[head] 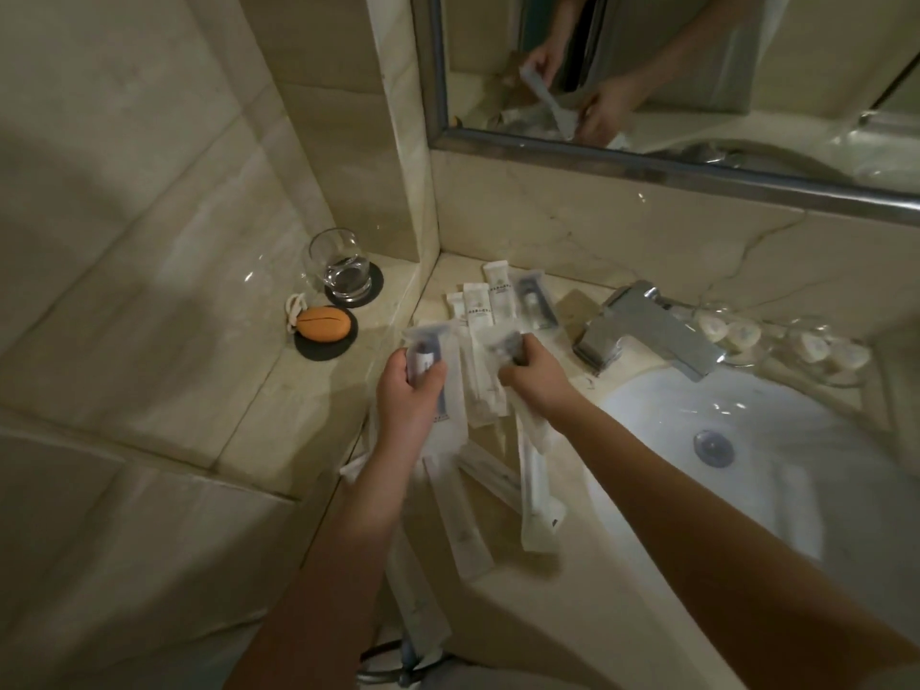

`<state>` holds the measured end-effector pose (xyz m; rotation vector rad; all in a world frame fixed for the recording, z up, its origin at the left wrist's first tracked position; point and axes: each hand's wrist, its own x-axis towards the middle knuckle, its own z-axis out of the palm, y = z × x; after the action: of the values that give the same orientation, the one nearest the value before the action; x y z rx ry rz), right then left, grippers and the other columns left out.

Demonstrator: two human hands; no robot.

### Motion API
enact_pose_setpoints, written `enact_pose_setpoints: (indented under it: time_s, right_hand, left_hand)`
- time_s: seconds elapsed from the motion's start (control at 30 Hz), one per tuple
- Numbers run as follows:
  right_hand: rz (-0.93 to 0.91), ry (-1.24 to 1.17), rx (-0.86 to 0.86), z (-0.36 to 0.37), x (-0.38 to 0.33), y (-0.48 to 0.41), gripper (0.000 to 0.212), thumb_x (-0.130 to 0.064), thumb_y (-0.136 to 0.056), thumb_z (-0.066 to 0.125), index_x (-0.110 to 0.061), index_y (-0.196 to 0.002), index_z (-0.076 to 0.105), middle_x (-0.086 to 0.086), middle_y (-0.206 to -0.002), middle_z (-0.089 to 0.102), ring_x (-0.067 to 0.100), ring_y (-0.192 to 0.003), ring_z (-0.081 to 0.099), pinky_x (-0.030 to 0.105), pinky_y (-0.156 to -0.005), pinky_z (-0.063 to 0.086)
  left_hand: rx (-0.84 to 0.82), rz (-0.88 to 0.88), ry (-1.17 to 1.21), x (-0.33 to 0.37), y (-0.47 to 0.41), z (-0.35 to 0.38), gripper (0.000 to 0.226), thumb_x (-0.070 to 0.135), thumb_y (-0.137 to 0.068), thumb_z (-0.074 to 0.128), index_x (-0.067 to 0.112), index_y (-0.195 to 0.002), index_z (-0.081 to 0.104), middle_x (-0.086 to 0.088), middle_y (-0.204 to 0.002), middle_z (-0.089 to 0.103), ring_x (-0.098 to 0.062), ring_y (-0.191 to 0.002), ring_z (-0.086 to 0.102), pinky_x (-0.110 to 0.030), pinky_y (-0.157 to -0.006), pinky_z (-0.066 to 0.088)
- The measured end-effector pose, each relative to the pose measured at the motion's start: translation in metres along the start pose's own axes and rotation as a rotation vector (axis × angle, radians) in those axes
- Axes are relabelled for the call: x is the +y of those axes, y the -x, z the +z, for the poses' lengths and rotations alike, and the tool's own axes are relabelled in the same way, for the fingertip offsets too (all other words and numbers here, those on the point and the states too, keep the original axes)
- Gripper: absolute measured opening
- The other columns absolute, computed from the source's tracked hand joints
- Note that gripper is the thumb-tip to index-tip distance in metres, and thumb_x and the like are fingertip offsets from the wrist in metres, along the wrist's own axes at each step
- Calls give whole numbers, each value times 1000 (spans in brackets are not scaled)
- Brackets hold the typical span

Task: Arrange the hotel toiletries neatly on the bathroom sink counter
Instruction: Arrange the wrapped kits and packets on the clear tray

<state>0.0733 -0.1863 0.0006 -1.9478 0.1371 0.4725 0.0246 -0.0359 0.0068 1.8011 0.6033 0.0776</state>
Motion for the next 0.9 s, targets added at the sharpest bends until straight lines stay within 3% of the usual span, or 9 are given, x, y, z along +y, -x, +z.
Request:
enact_pose_setpoints:
  time_s: [0.13, 0.2, 0.37, 0.47, 0.63, 0.77, 0.8, 0.9]
  right_hand:
    - [-12, 80, 28, -44, 24, 39, 51, -13, -74, 70, -15, -118, 45, 2, -106, 57, 24, -97, 57, 42, -86, 51]
    - [4, 183, 66, -67, 41, 56, 62, -14, -71, 74, -14, -122, 39, 0, -105, 54, 23, -93, 57, 38, -78, 50]
    - [49, 274, 254, -125, 73, 99, 42, -7, -79, 59, -9, -115, 36, 9, -97, 56, 28, -83, 55, 33, -62, 40]
    - [25, 196, 316, -162, 91, 123, 31, -3, -80, 53, -7, -110, 45, 14, -101, 62, 33, -92, 58, 39, -74, 46]
    - [15, 26, 397, -219, 121, 155, 30, -2, -82, 47, -10, -107, 62, 14, -104, 60, 27, -97, 55, 30, -80, 40]
    - [79, -170, 488, -266, 143, 178, 23, 5, -82, 44, 3, -95, 63, 11, -85, 59, 19, -76, 52, 12, -57, 41]
    - [106, -221, 517, -277, 150, 182, 20, 3, -81, 45, 1, -91, 62, 11, -80, 59, 20, -72, 52, 13, -56, 43]
    - [131, -387, 599, -313, 167, 190, 18, -1, -80, 40, -11, -77, 55, 12, -66, 58, 27, -63, 53, 35, -64, 47]
  left_hand:
    - [-70, 42, -22, 10, 24, 26, 23, 21, -88, 61, 6, -104, 56, -16, -101, 61, -32, -100, 60, -30, -71, 44]
    - [-100, 56, -42, 17, 38, 43, 22, 18, -88, 61, 2, -101, 55, -21, -107, 60, -34, -107, 57, -34, -74, 45]
    - [-269, 74, -37, 33, 75, 94, 25, 22, -88, 61, 5, -106, 55, -18, -114, 59, -31, -109, 58, -39, -86, 50]
    - [-359, 123, -45, 42, 98, 130, 18, 26, -88, 61, 15, -98, 51, -1, -94, 57, -18, -90, 55, -30, -72, 47]
    - [-443, 197, -69, 58, 131, 188, 20, 23, -85, 64, 7, -91, 55, -2, -80, 55, -15, -73, 50, -28, -65, 42]
    - [-543, 237, -96, 75, 157, 231, 18, 22, -86, 63, 7, -89, 53, 3, -75, 50, -10, -68, 46, -23, -60, 38]
    - [-563, 244, -100, 80, 163, 242, 18, 22, -86, 63, 7, -89, 54, 2, -76, 50, -11, -69, 46, -22, -60, 38]
    - [-602, 275, -86, 93, 180, 274, 11, 19, -87, 62, 13, -86, 53, 5, -75, 49, -10, -69, 46, -17, -59, 37]
